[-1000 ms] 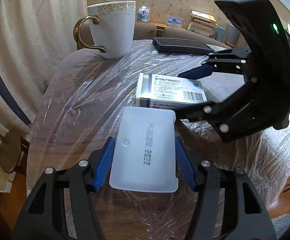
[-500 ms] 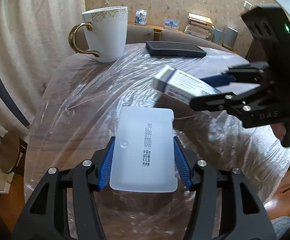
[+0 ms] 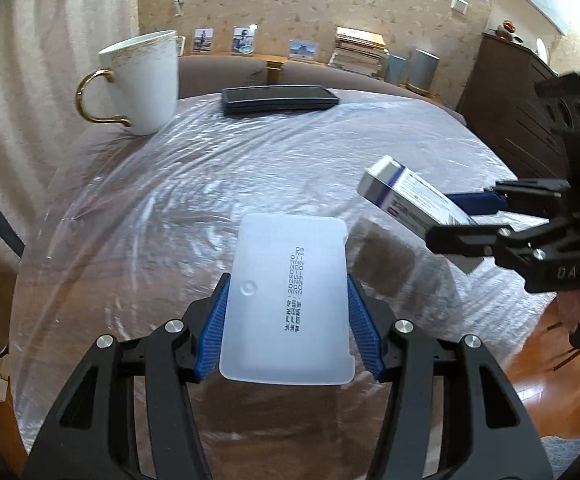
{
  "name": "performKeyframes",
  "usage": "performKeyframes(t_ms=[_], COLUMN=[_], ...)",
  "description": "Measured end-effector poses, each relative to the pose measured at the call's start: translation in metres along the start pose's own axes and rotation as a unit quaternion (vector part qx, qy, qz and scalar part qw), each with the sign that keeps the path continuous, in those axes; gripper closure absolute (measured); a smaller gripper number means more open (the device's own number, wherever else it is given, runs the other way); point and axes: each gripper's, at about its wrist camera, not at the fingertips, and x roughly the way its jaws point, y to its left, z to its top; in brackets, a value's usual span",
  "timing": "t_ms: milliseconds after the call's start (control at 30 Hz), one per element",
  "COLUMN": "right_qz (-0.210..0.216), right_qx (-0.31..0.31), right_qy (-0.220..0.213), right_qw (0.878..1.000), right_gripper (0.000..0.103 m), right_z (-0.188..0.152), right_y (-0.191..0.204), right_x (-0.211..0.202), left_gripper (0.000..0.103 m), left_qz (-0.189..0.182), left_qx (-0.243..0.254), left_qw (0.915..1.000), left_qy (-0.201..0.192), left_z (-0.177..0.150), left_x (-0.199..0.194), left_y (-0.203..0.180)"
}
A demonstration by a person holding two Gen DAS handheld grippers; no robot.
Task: Collect trash
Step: 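Carry the plastic case with the left tool while the right tool carries the medicine box to the bin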
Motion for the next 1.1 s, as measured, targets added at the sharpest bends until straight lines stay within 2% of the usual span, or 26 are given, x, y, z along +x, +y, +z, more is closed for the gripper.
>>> performKeyframes(t_ms=[500, 1100], right_qz=[-0.044, -0.009], right_qx=[0.048, 0.053], right_qy=[-0.013, -0.010], right_qw=[0.998, 0.999], right_gripper=[0.053, 0.053], right_z=[-0.071, -0.116], right_y=[-0.009, 0.007], right_x=[-0.054, -0.096], left_gripper=[0.047, 0.047], left_qz=[-0.026, -0.065], left_qx=[0.014, 0.044], left_qw=[0.9995, 0.9967], left_qy=[0.007, 0.018], left_z=[-0.026, -0.061], left_x=[-0.018, -0.057], left_y=[-0.037, -0.076])
